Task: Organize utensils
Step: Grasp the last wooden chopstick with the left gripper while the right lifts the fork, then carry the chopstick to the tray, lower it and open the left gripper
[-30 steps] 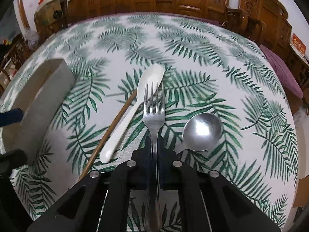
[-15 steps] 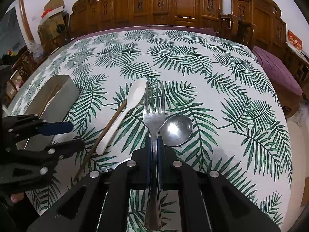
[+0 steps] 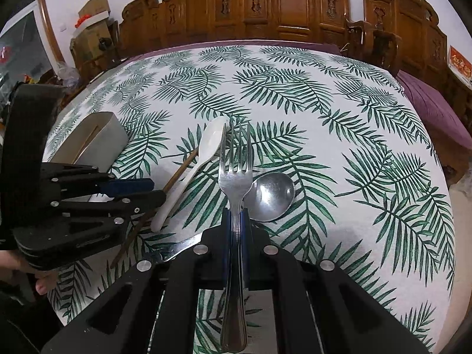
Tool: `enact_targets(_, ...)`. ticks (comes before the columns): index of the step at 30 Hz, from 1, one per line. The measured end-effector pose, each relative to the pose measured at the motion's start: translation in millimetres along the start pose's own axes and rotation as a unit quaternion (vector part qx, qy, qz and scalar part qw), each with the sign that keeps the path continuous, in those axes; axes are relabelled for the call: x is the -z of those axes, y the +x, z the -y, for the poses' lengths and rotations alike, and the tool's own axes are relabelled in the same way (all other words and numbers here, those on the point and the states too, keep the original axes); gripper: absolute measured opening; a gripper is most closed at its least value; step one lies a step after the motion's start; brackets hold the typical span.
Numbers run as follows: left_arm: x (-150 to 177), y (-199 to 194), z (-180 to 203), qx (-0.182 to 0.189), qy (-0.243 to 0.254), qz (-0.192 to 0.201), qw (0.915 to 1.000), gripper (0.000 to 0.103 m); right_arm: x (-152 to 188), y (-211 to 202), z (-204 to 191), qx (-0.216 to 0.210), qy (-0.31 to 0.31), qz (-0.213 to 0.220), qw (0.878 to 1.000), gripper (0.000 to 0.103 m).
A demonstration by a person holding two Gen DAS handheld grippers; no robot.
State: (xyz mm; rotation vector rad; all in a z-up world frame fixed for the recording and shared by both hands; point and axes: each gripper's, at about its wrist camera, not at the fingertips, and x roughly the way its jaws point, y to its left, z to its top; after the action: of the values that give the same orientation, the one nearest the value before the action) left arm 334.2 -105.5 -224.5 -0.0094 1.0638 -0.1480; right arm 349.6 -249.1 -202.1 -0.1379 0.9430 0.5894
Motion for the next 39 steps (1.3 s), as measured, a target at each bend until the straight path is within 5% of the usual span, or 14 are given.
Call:
enact_targets(6, 1.1, 2.5, 1.0, -0.014, 0.009, -0.004, 0.9999, 0.004, 3.1, -1.4, -0.1, 0.002, 0.005, 0.000, 1.000, 0.008)
enact_targets(12, 8.6, -10.4, -7.6, -0.010, 0.005, -0.005, 0.9999, 0.004, 3.7, -9.6, -10.7, 0.007, -0.001, -0.001, 1.000, 0.008)
enact_targets(39, 47.4, -152.3, -65.7, 0.005, -0.009, 0.102, 0.9948, 0.004, -14.7, -80.6, -101.9, 0.037, -0.026, 0.056, 0.997, 0.008)
